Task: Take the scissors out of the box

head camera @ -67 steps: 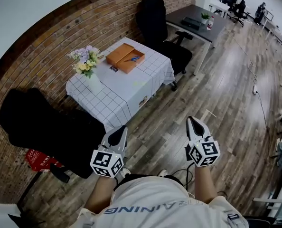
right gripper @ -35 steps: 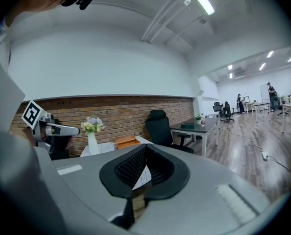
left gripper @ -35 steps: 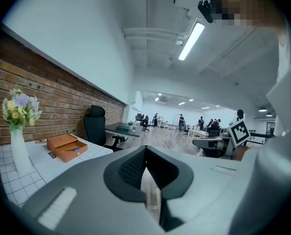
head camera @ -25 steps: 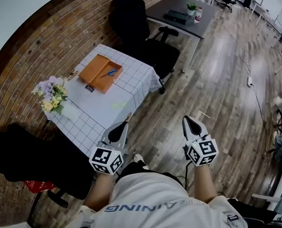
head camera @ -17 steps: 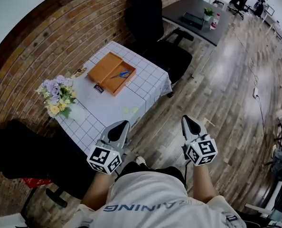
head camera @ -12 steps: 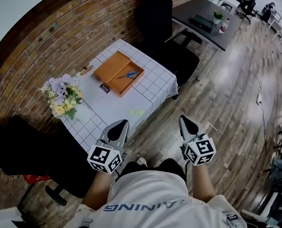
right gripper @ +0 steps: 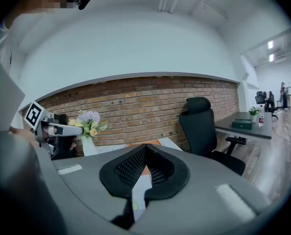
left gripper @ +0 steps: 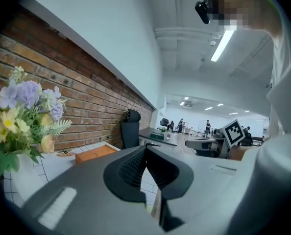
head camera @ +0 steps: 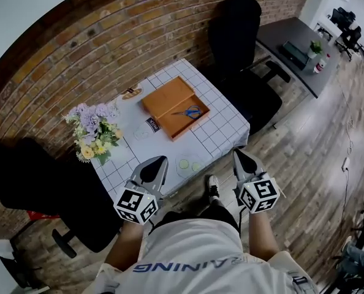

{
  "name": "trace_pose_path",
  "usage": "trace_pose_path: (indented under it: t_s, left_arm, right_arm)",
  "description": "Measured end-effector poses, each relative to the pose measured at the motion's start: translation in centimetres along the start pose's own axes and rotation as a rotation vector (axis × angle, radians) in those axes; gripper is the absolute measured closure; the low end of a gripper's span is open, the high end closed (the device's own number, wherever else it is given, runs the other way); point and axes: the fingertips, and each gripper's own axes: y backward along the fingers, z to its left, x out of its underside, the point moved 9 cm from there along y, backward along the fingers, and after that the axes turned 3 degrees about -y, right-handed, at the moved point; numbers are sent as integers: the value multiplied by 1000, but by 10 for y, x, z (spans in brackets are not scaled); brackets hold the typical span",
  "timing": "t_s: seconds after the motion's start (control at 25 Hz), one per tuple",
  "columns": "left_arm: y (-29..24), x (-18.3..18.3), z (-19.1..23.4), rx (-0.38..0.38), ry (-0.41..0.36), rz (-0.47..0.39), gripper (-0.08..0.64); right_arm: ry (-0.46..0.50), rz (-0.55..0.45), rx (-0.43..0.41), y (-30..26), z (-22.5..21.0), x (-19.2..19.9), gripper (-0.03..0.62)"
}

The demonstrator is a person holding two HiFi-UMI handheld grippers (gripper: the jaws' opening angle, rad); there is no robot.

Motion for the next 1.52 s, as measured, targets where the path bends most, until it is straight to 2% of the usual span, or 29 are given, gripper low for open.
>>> trace_pose_path:
  t_s: [0.32, 0.64, 0.8, 0.96, 1.24, 1.36, 1.52]
  left_arm:
    - [-76, -23, 21, -177, 11, -12, 558]
    - [-155, -32, 14, -314, -4, 13, 558]
    - [-171, -31, 22, -403, 28, 19, 558]
    - [-169, -27, 29, -468, 53, 37, 558]
    - [-160, -15, 45, -481, 112, 46, 558]
    - [-154, -14, 61, -466, 128, 34, 558]
    - [-147, -11, 80, -409, 120, 29, 558]
  right_arm:
    - [35, 27, -178, -102, -74, -43, 578]
    - [39, 56, -347, -180, -147, -72, 578]
    - [67, 104, -423, -218, -162, -75, 578]
    - [65, 146, -497, -245, -158, -73, 578]
    - [76, 201, -543, -271, -133, -65, 578]
    - [90, 225, -532, -274, -119, -61, 578]
    - [119, 250, -484, -277, -99, -57, 578]
